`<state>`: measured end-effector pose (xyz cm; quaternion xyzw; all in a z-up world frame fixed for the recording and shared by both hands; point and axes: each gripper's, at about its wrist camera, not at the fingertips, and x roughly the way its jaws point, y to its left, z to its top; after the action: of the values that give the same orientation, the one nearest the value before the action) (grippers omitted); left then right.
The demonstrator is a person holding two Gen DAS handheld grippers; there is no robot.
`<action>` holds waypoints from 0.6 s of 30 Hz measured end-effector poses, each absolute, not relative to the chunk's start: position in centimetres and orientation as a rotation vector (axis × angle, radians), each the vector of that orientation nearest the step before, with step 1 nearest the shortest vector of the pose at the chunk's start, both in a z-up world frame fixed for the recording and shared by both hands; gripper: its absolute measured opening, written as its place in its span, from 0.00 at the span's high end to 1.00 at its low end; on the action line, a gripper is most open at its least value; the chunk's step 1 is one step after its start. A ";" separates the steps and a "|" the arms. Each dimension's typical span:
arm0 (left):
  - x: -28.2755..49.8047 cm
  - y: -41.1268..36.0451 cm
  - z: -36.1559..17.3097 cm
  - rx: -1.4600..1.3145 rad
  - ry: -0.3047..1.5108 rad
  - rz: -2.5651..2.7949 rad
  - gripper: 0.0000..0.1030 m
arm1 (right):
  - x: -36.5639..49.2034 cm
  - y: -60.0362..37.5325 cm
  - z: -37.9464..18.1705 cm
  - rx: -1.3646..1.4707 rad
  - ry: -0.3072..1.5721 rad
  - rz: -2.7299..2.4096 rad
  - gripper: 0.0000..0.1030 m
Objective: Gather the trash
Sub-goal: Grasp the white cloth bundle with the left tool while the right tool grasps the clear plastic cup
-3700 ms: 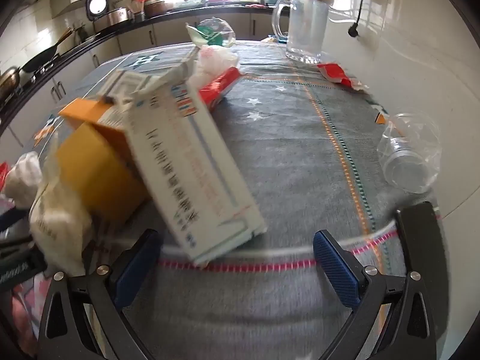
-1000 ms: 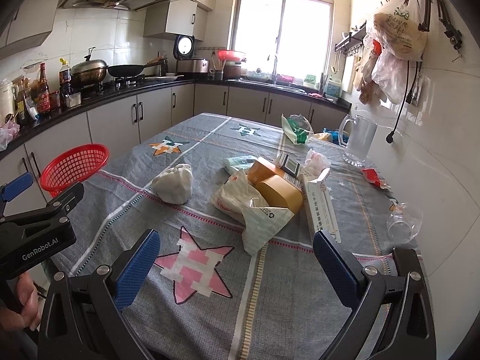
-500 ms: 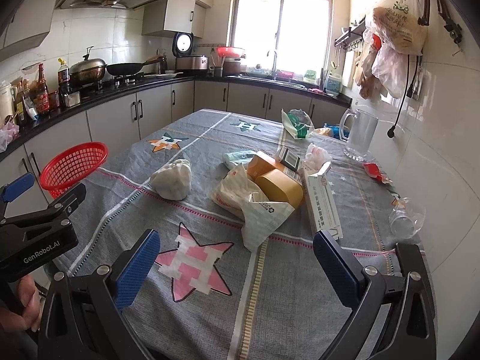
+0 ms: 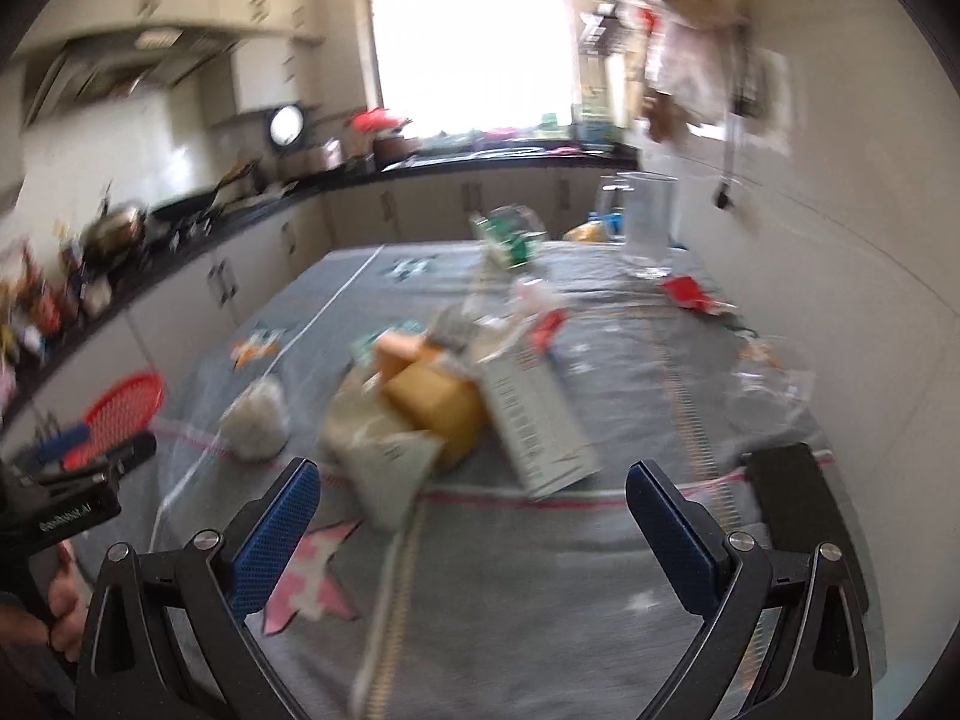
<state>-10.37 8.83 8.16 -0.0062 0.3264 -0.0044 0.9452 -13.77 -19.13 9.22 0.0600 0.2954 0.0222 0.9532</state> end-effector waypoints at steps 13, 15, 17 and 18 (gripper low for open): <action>-0.6 6.8 5.0 0.001 0.890 -0.125 0.12 | -13.6 -34.5 12.0 0.477 0.574 -0.022 0.02; 0.1 6.1 4.4 0.027 0.897 -0.121 0.18 | -13.4 -36.2 11.9 0.508 0.578 -0.046 0.03; 0.7 5.5 3.8 0.041 0.911 -0.129 0.27 | -12.8 -37.9 11.6 0.519 0.599 -0.096 0.06; 1.0 5.3 3.5 0.046 0.915 -0.132 0.28 | -12.5 -38.5 11.4 0.522 0.612 -0.114 0.09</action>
<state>1.03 5.29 3.50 0.0222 0.4412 -0.0635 0.8949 -12.49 -38.53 11.36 0.2537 0.2977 -0.0554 0.9187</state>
